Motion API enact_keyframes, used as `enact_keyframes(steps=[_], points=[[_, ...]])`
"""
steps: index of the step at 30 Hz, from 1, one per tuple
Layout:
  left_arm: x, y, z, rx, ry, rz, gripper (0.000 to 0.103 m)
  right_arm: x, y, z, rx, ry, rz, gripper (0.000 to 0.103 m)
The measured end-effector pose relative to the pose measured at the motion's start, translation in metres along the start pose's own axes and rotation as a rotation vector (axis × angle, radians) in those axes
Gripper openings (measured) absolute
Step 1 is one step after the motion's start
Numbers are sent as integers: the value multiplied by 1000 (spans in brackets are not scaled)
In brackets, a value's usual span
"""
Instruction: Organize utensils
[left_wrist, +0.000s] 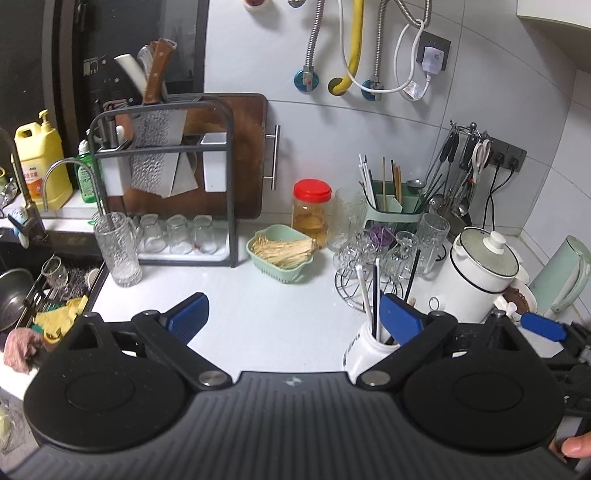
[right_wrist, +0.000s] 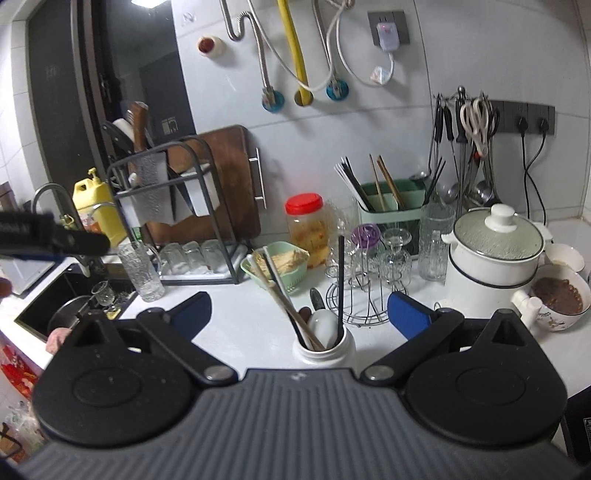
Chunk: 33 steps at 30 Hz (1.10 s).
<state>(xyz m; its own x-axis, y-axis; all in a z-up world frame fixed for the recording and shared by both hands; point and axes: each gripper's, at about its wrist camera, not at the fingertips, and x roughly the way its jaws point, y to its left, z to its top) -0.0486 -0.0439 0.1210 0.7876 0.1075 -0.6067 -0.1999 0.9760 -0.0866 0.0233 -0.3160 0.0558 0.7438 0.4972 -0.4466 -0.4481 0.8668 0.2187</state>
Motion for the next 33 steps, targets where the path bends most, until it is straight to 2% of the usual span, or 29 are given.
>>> enact_keyframes(steps=[14,19,26,33], points=[[-35,21,-54,12,22,-34,100,-44,42,-27,25,-43,-35,103],[-45,31,-76,-25,32,-29,100,-53,48,-45,41,-25,-36,103],[-57,33,-98,-28,29,-38,100,-64,55,-60,34,-20,-52,103],[-61,32,-107,-30,41,-45,100,-69,56,-66,38,-19,-67,103]])
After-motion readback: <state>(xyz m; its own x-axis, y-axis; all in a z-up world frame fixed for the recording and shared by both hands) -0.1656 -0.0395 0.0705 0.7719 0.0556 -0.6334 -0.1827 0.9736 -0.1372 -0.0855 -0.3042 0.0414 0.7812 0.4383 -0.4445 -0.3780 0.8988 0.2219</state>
